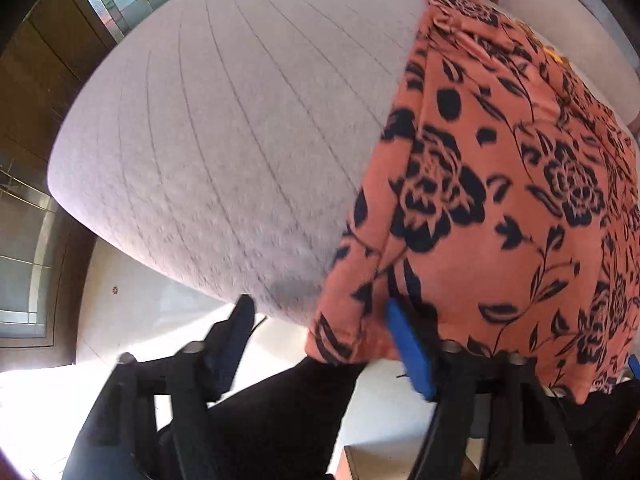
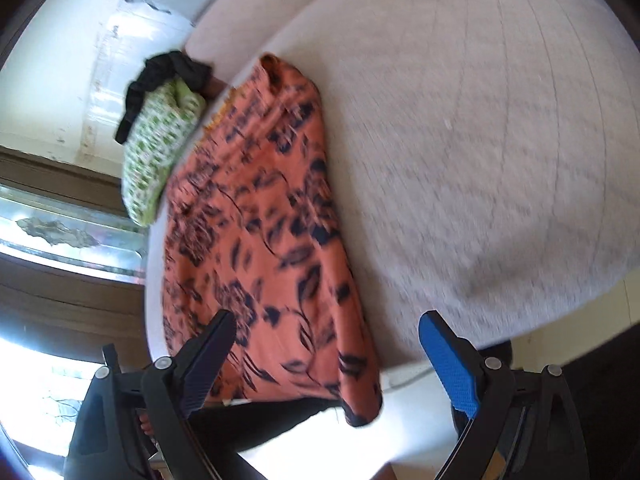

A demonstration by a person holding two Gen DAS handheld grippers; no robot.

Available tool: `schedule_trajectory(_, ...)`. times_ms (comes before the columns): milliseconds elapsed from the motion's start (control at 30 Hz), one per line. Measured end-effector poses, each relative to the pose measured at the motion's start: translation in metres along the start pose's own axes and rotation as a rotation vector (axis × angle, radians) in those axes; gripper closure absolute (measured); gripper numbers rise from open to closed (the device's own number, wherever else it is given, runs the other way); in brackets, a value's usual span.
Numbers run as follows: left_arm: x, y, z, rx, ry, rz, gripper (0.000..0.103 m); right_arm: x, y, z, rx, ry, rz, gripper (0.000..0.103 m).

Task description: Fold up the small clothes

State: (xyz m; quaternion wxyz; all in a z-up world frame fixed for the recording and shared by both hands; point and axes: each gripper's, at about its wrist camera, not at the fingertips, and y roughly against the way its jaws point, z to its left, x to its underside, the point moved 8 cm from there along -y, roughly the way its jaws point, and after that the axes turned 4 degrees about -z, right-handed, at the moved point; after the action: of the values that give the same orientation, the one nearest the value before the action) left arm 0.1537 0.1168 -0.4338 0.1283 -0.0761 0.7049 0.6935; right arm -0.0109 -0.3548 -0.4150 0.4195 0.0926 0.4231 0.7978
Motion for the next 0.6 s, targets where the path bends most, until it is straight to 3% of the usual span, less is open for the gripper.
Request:
schedule_trajectory(67,0.008,0.002,-0.007,0.066,-0.015,-0.009,0.063,0.008,-0.006,-0.004,0.023,-0.003,0.039,0.009)
schedule_trajectory(233,0.016,0.003,-0.013,0.087,-0.046,0.006,0.061,0.022,-0.026,-0.008,0.061,-0.018,0.107,0.009)
schedule_trajectory(333,0.013,0.000,-0.013,0.114,-0.029,0.023,0.053,0.039,-0.047,0.000,0.041,-0.032,0.183,0.011)
schedule_trajectory(367,0.014,-0.001,-0.015,0.132,-0.024,0.023,0.054,0.043,-0.051,0.002,0.031,-0.034,0.193,0.016)
schedule_trajectory(433,0.016,0.000,-0.010,0.151,-0.035,0.017,0.067,0.053,-0.062,0.008,0.046,-0.010,0.224,0.040)
schedule_trajectory(467,0.016,0.001,-0.012,0.153,-0.041,0.015,0.075,0.055,-0.064,0.010,0.059,0.011,0.224,0.047)
schedule_trajectory(500,0.016,0.003,-0.012,0.149,-0.046,0.012,0.084,0.055,-0.064,0.011,0.066,0.025,0.216,0.048)
schedule_trajectory(600,0.014,0.007,-0.012,0.180,-0.031,0.007,0.091,0.057,-0.058,0.016,0.080,0.060,0.213,0.059)
